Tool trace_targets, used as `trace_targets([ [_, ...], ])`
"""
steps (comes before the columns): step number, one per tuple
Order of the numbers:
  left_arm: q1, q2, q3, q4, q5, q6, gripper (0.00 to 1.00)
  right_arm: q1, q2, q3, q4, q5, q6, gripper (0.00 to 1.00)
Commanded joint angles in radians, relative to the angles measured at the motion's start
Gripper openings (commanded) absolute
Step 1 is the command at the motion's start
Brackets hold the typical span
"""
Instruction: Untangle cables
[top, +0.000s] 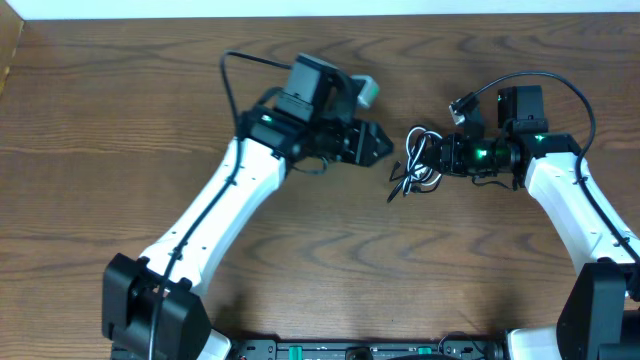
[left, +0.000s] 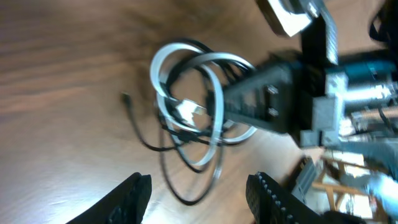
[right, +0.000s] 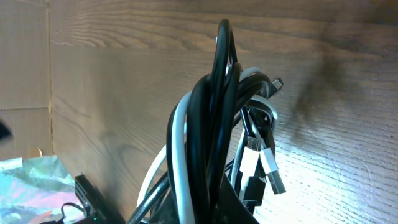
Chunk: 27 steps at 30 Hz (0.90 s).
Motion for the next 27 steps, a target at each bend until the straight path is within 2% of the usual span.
trace_targets([
  [1,-0.032,0.034,0.010,0.001,-0.027,0.023,0.54,0.004,-0.026,0.025,0.003,-0.015,0.019,0.01],
  [4,-0.059,0.069,0.010,0.020,-0.090,0.023,0.54,0.004,-0.026,0.025,0.003,-0.015,0.019,0.01],
  [13,-0.128,0.174,0.010,0.133,-0.097,0.023,0.52,0.004,-0.026,0.025,0.003,-0.015,0.019,0.01],
  [18,-0.134,0.195,0.010,0.136,-0.164,0.023,0.52,0.004,-0.026,0.025,0.003,-0.015,0.019,0.01],
  [24,-0.136,0.208,0.007,0.140,-0.168,0.023,0.51,0.004,-0.026,0.025,0.003,-0.015,0.019,0.01],
  [27,-0.136,0.211,0.007,0.143,-0.169,0.023,0.46,0.004,-0.026,0.025,0.003,-0.015,0.019,0.01],
])
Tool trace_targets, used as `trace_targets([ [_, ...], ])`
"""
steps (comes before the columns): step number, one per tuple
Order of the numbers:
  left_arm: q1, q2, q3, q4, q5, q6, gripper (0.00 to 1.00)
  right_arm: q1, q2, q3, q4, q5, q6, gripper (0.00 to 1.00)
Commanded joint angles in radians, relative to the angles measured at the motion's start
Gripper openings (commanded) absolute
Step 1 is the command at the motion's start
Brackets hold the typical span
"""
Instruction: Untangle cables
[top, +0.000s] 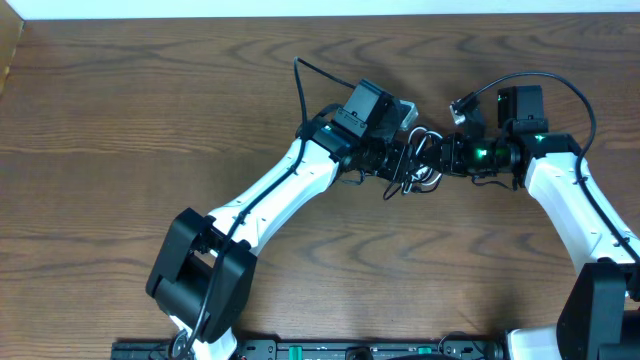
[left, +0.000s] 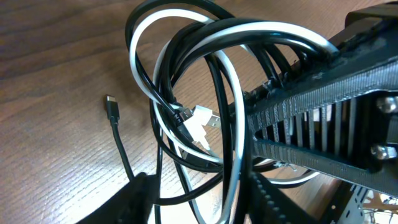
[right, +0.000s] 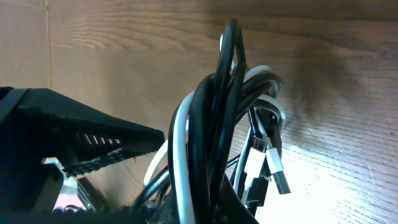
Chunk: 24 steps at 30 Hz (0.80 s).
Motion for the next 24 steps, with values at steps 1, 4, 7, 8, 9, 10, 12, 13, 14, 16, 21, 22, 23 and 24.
trace_targets([
  [1,0.002,0.021,0.006,0.009,-0.018,0.018,0.45,0.004,-0.026,0.025,0.003,-0.018,0.004,0.01],
  [4,0.002,0.027,0.002,0.021,-0.017,0.018,0.45,0.004,-0.026,0.025,0.003,-0.029,0.004,0.01],
  [7,0.002,0.043,0.000,0.028,-0.017,0.018,0.44,0.004,-0.026,0.025,0.006,-0.045,0.004,0.01],
  [8,0.002,0.051,0.000,0.029,-0.016,0.016,0.43,0.004,-0.026,0.025,0.006,-0.045,0.004,0.01],
  [9,0.002,0.059,0.000,0.029,-0.016,0.013,0.42,0.004,-0.026,0.025,0.006,-0.045,0.005,0.01],
  [10,0.002,0.070,0.000,0.031,-0.016,0.008,0.42,0.004,-0.026,0.025,0.006,-0.045,0.005,0.01],
  [12,0.002,0.090,0.000,0.032,-0.016,-0.010,0.42,0.004,-0.026,0.025,0.006,-0.045,0.004,0.01],
  [13,0.002,0.099,0.000,0.032,-0.016,-0.009,0.38,0.004,-0.026,0.025,0.006,-0.045,0.004,0.01],
  [14,0.002,0.104,0.000,0.032,-0.017,-0.009,0.34,0.004,-0.026,0.025,0.006,-0.045,0.004,0.01],
  [16,0.003,0.111,0.000,0.033,-0.017,-0.009,0.19,0.004,-0.026,0.025,0.006,-0.045,0.004,0.01],
  [21,0.032,0.110,0.001,0.043,-0.017,-0.009,0.08,-0.018,-0.026,0.025,-0.014,-0.043,0.003,0.01],
  [22,0.047,0.110,0.001,0.045,-0.017,-0.009,0.07,-0.034,-0.026,0.025,-0.029,-0.039,0.001,0.01],
  [23,0.063,0.110,0.001,0.046,-0.017,-0.009,0.07,-0.051,-0.026,0.025,-0.045,-0.027,0.000,0.01],
  [24,0.077,0.108,0.001,0.045,-0.017,-0.009,0.07,-0.067,-0.026,0.025,-0.062,-0.007,0.000,0.01],
])
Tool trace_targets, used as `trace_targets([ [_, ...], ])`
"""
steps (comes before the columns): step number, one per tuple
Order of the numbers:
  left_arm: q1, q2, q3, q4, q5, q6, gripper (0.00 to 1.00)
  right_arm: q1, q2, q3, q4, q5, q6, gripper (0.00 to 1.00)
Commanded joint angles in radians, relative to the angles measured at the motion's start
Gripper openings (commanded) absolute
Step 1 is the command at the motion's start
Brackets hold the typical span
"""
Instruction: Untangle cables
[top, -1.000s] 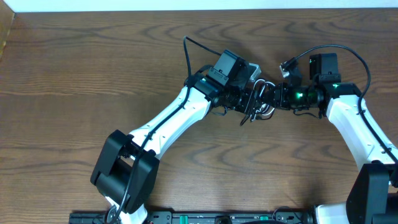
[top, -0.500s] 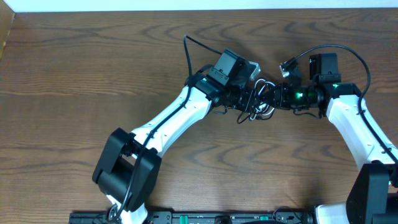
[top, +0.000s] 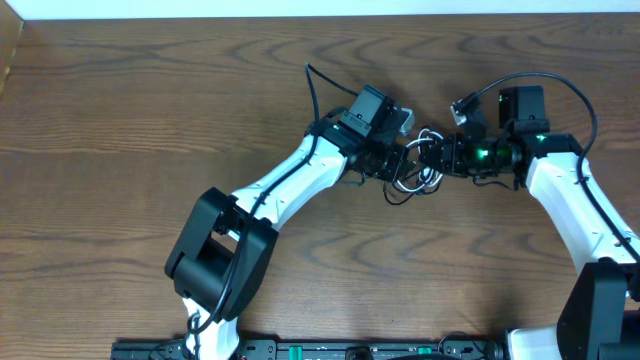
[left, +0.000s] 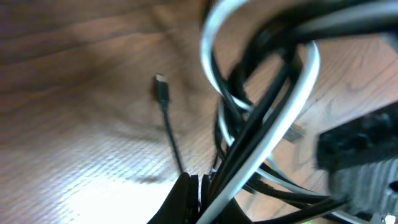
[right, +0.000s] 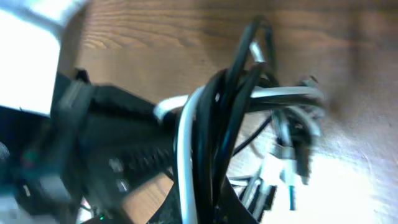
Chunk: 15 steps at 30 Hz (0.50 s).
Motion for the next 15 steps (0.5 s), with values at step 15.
trace_targets([
  [15,0.247,-0.010,0.001,-0.082,-0.015,0.016,0.08,-0.274,-0.026,0.023,-0.156,0.506,0.135,0.03],
])
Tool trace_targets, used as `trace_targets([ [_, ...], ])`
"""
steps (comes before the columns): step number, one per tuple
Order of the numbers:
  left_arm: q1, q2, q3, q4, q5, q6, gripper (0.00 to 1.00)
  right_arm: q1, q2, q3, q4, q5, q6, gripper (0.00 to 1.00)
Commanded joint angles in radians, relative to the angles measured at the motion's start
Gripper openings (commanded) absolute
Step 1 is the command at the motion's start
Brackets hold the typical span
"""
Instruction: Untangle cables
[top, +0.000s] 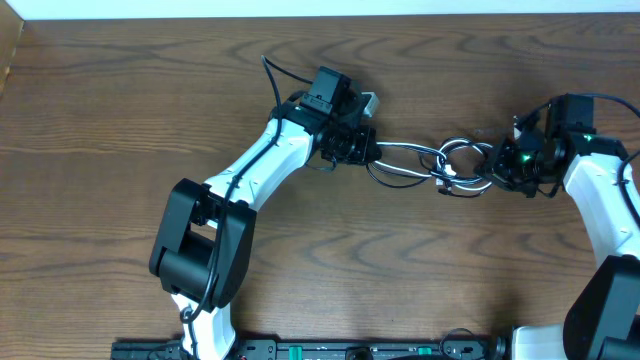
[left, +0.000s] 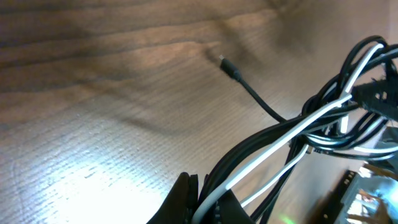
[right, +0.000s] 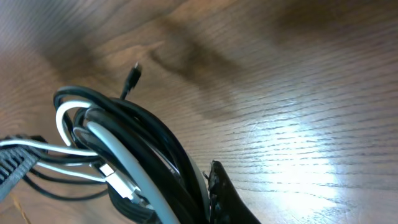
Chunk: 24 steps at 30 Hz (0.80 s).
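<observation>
A tangle of black and white cables (top: 440, 163) is stretched between the two grippers over the wooden table (top: 120, 110). My left gripper (top: 366, 150) is shut on its left end; black and white strands (left: 292, 134) run from its jaws. My right gripper (top: 502, 166) is shut on the coiled right end (right: 124, 155). One loose black plug (left: 228, 66) lies on the wood, also seen in the right wrist view as a plug (right: 133, 76).
A white wall strip (top: 320, 8) borders the table's far edge. The arm bases stand at the near edge. Bare wood lies to the left and in front of the cables.
Both grippers have moved apart, the left one leftward and the right one rightward. The bundle, bunched between them before, is now drawn out into a long strand.
At first my right gripper held the bundle alone, with my left gripper open a little to its left. Then the left gripper stood open at the bundle, then shut on it. Now the two grippers are far apart and the cables stretch between them.
</observation>
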Motion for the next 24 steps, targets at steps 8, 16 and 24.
trace_targets([
  [8,0.082,-0.029,0.001,-0.004,0.015,0.071,0.08,-0.046,-0.025,0.016,0.009,-0.207,-0.288,0.24],
  [16,0.082,-0.106,0.005,0.025,0.129,0.080,0.08,-0.032,-0.025,0.016,0.046,-0.399,-0.311,0.47],
  [24,0.082,-0.291,0.021,0.062,0.122,0.012,0.07,0.030,-0.025,0.016,0.134,-0.589,-0.311,0.59],
])
